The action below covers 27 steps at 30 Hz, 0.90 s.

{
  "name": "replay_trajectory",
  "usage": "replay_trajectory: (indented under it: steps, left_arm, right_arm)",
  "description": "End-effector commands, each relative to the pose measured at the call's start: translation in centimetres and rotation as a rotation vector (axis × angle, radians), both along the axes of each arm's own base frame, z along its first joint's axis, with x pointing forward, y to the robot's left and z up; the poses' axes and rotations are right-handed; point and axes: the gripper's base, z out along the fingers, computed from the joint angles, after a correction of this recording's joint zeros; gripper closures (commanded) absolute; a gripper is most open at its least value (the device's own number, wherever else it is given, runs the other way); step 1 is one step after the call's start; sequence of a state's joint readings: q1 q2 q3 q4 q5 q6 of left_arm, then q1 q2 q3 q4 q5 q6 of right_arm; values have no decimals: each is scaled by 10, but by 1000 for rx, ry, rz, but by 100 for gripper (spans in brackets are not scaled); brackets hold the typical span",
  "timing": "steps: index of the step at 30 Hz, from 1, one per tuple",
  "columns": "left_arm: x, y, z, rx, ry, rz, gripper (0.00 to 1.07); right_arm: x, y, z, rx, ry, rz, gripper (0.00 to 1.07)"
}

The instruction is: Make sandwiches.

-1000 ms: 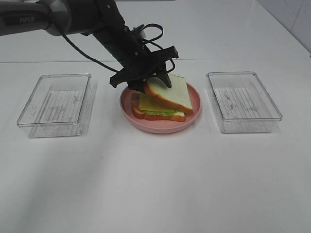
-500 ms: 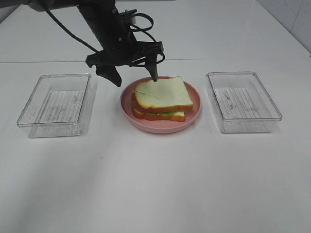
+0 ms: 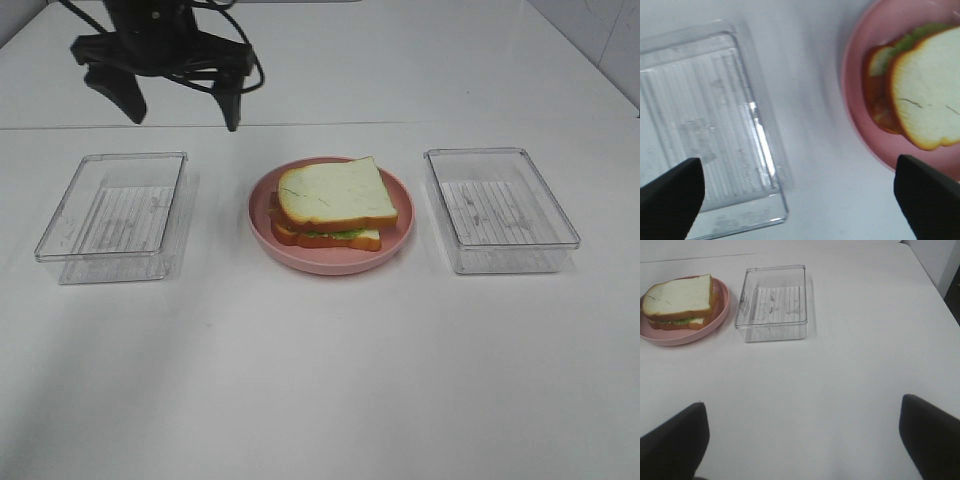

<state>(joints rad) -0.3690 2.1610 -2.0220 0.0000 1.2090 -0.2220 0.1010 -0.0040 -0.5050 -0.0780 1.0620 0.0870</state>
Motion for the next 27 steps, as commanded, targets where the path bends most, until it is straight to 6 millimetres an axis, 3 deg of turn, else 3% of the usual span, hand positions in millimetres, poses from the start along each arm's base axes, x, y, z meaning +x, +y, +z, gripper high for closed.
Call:
replay_trajectory:
  steps: [1, 2, 3, 4, 6, 9, 15, 19, 25, 27]
  left_arm:
    - [5, 59, 21, 32, 8, 80, 11]
    - [5, 59, 21, 32, 8, 80, 11]
    - [7, 82, 30, 33, -11, 111, 11]
    - [7, 82, 30, 33, -11, 111, 11]
    - [9, 112, 37, 40, -28, 146, 11]
    - [9, 130, 43, 46, -43, 164, 11]
    - [1, 154, 64, 49, -89, 189, 11]
    - [-2, 163, 66, 25, -85, 191, 12]
    - [-33, 163, 67, 24, -68, 159, 12]
    - [-64, 163, 73, 25, -111, 161, 12]
  right_arm:
    - [-2, 0, 0, -6, -28, 5, 9]
    - [-2, 0, 0, -6, -28, 5, 9]
    - [-2, 0, 0, -6, -28, 5, 9]
    - [-2, 0, 0, -6, -28, 5, 9]
    - [-2, 0, 0, -6, -28, 5, 9]
    - [-2, 0, 0, -6, -28, 5, 9]
    - [-2, 0, 0, -6, -28, 5, 9]
    - [-2, 0, 0, -6, -28, 5, 9]
    - [-2, 0, 0, -6, -28, 5, 9]
    - [-2, 0, 0, -6, -28, 5, 9]
